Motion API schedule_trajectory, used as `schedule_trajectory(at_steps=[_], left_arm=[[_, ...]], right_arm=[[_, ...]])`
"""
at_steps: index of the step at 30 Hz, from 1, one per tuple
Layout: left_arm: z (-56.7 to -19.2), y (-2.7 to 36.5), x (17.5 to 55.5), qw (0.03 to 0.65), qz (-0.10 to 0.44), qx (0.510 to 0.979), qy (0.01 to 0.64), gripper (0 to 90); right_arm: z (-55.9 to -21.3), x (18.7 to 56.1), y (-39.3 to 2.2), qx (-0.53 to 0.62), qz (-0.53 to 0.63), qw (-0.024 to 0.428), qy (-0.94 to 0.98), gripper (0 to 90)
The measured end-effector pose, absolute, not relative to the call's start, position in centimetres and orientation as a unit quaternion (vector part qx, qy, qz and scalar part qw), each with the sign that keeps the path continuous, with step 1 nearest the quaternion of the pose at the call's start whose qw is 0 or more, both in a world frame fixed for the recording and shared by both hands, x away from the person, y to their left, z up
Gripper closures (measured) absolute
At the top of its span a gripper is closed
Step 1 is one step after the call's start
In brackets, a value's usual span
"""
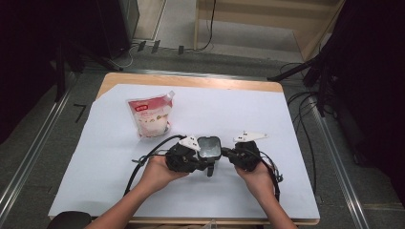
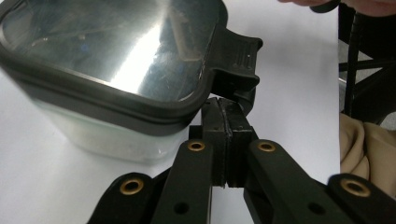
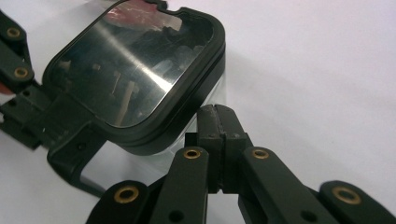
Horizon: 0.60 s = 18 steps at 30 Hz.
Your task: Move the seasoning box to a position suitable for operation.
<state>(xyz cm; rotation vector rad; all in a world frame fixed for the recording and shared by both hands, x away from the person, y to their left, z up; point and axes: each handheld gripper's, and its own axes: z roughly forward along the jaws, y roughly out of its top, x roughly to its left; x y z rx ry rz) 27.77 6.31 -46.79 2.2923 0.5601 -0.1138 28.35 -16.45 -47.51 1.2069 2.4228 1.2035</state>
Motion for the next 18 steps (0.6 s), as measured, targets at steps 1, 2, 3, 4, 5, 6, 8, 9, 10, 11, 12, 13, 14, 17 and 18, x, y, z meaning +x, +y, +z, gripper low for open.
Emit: schedule_trajectory(at_steps=[1,2,3,4,5,6,8,9,10,11,12,13,14,17,18], left_arm=[[-46.8,6.0,27.7,0.378,-0.039,0.900,0.214,90.0],[-46.8,6.0,27.7,0.378,-0.039,0.900,0.214,90.0],[-46.8,5.9,27.7,0.379,-0.040,0.900,0.213,90.0],[-46.9,5.8,27.6,0.381,-0.043,0.899,0.214,90.0],[-46.9,5.7,27.7,0.386,-0.048,0.896,0.216,89.6],[-46.9,5.8,27.7,0.386,-0.050,0.896,0.213,89.6],[-46.8,6.0,27.8,0.388,-0.054,0.896,0.210,88.4],[-46.4,6.5,27.8,0.392,-0.057,0.894,0.210,88.8],[-46.4,6.5,27.8,0.392,-0.057,0.894,0.210,88.8],[-46.2,6.7,27.9,0.396,-0.057,0.892,0.210,88.6],[-46.0,7.0,28.0,0.397,-0.062,0.891,0.211,88.6],[-45.7,7.4,27.9,0.394,-0.062,0.893,0.211,88.1],[-45.7,7.4,27.9,0.394,-0.062,0.893,0.211,86.7],[-45.2,7.9,27.9,0.385,-0.059,0.898,0.204,84.1],[-45.0,8.0,27.8,0.383,-0.054,0.899,0.203,83.4]], right_arm=[[-47.6,28.4,-16.5,0.409,0.405,0.090,0.813,90.0],[-47.6,28.4,-16.5,0.409,0.405,0.090,0.813,90.0],[-47.6,28.5,-16.5,0.409,0.406,0.090,0.812,90.0],[-47.6,28.5,-16.5,0.411,0.405,0.089,0.812,90.0],[-47.6,28.6,-16.6,0.410,0.406,0.089,0.812,90.0],[-47.6,28.6,-16.6,0.410,0.406,0.089,0.812,90.0],[-47.5,28.6,-16.8,0.409,0.409,0.087,0.811,90.0],[-47.4,28.4,-17.0,0.404,0.411,0.087,0.813,90.0],[-47.4,28.4,-17.0,0.404,0.411,0.087,0.813,90.0],[-47.2,28.3,-17.2,0.401,0.414,0.086,0.813,90.0],[-47.2,28.3,-17.2,0.401,0.414,0.086,0.813,90.0],[-47.0,28.1,-17.5,0.402,0.420,0.084,0.809,90.0],[-47.0,28.1,-17.5,0.402,0.420,0.084,0.809,90.0],[-46.5,27.7,-17.8,0.401,0.427,0.083,0.806,90.0],[-46.3,27.5,-17.9,0.400,0.429,0.081,0.806,90.0]])
